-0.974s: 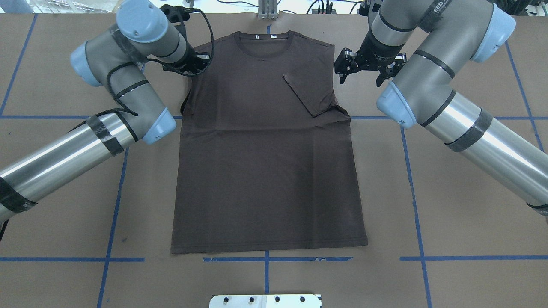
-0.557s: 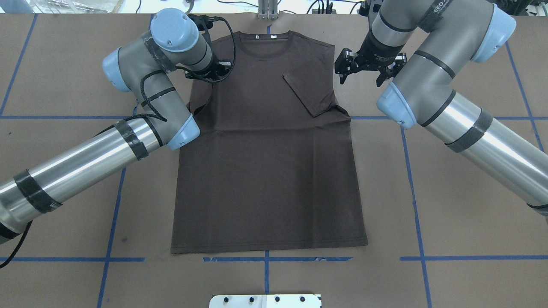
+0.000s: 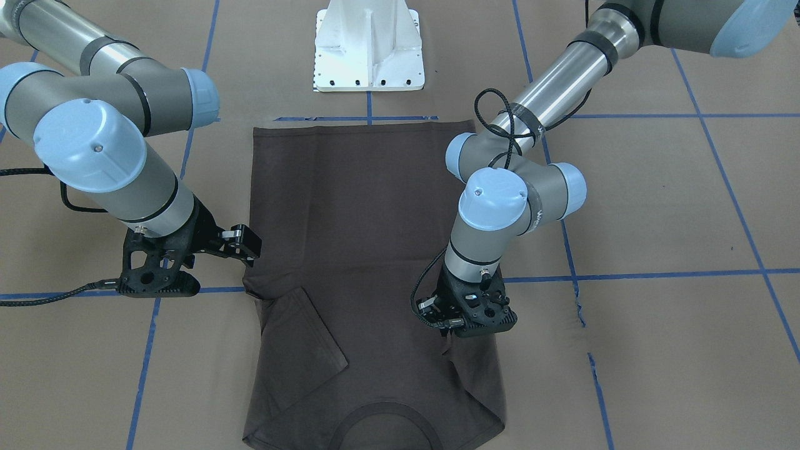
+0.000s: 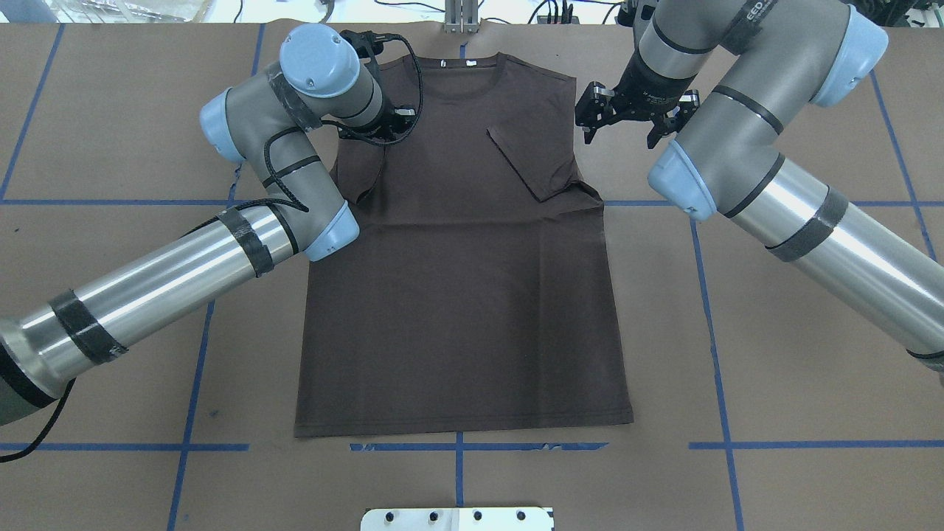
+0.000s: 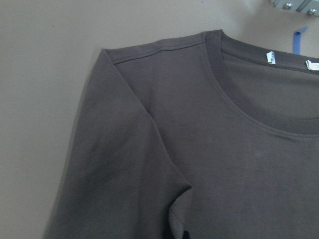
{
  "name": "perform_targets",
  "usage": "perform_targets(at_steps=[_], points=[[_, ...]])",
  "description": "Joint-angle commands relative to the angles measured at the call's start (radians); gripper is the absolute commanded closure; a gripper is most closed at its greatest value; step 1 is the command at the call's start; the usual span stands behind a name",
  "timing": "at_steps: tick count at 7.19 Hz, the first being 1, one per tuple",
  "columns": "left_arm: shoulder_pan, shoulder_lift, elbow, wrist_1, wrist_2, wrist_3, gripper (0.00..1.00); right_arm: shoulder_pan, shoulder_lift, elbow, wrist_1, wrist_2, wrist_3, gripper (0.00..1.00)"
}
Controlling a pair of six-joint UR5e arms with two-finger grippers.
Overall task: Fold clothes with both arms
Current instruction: 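Grasp the sleeve nearest the left gripper and fold it inward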
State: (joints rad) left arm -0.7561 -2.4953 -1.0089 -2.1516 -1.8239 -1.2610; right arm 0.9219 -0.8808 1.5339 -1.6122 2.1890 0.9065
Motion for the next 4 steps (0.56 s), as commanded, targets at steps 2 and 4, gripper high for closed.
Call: perform_targets(at_steps=[2,4], points=[[0.0,-0.014,0.033,-0.039,0.002,-0.004,1.0,0.0,0.0,0.0,0.0,0.0,0.005,0.0],[0.009,-0.013,0.041,-0.065,0.002,-0.005,0.0,0.0,0.0,0.0,0.0,0.0,0.006,0.0]])
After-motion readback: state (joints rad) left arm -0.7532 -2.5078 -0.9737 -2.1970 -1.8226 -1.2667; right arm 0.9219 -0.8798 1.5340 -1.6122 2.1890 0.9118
